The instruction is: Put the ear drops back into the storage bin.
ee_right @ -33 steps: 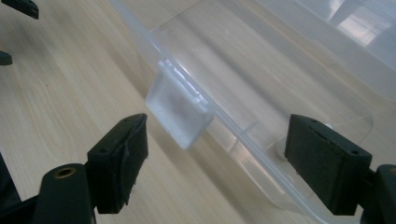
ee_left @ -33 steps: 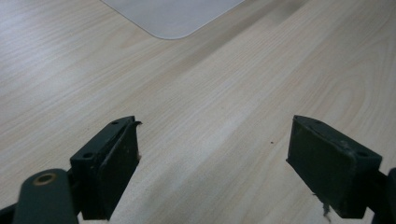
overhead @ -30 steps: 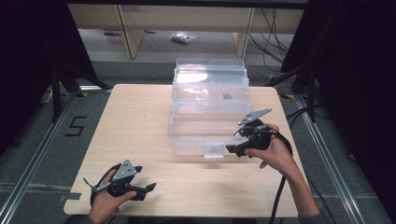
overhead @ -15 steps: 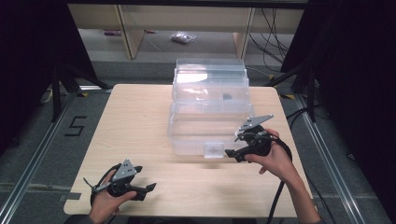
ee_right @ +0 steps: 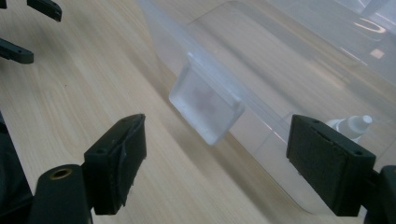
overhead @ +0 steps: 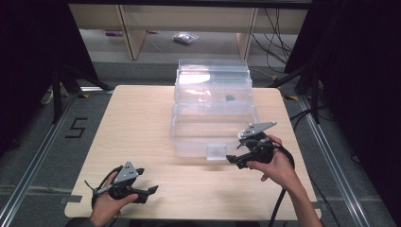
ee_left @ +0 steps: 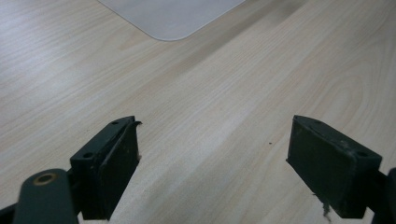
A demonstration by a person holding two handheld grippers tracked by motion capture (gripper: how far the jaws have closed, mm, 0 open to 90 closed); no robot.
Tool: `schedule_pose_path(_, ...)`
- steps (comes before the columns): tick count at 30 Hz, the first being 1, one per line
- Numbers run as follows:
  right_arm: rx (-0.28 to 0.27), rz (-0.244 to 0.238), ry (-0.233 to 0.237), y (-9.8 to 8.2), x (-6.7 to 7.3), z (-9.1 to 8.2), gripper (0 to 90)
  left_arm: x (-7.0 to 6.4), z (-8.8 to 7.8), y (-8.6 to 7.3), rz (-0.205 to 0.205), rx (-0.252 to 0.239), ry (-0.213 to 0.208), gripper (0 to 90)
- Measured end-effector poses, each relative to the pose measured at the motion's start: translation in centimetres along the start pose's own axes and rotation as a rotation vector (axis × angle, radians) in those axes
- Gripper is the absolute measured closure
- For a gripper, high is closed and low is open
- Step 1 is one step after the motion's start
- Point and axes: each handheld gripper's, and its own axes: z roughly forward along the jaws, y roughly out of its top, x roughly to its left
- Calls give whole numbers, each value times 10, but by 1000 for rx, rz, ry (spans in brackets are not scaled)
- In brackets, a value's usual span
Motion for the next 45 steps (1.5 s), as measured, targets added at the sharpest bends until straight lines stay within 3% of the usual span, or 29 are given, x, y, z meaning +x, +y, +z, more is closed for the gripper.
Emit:
schedule_pose_path(4, -2, 0, -14, -1, 1, 2, 208, 2, -1, 0, 22, 13, 7, 159)
schedule_pose_path(6, 0, 15, -6, -1, 2, 2, 207, 2, -1, 0, 22, 12, 6, 159)
schedule_pose_path(11, -7, -14, -11, -4, 3, 5, 206, 1, 0, 0, 5, 3, -1, 159)
schedule_pose_path(16, -4, -7, -2, -7, 7, 6, 204, 0, 0, 0, 2, 2, -2, 158)
schedule_pose_path(17, -5, -5, -2, -7, 8, 6, 204, 2, -1, 0, 27, 17, 4, 159)
schedule_pose_path(26, -18, -23, 6, -16, 13, 11, 199, 0, 0, 0, 2, 0, -2, 159)
schedule_pose_path(27, -15, 1, 7, -17, 14, 11, 198, 0, 0, 0, 2, 0, -2, 159)
schedule_pose_path(32, -15, -12, 4, -23, 16, 13, 197, 2, -1, 1, 23, 18, 2, 159)
schedule_pose_path(36, -11, 15, -6, -29, 18, 15, 195, 2, -1, 0, 20, 18, 2, 159)
schedule_pose_path(38, -8, 6, 14, -31, 19, 16, 195, 2, -1, 0, 20, 18, 2, 159)
schedule_pose_path(45, 3, 17, 24, -44, 20, 22, 192, 2, -1, 0, 22, 16, 4, 159)
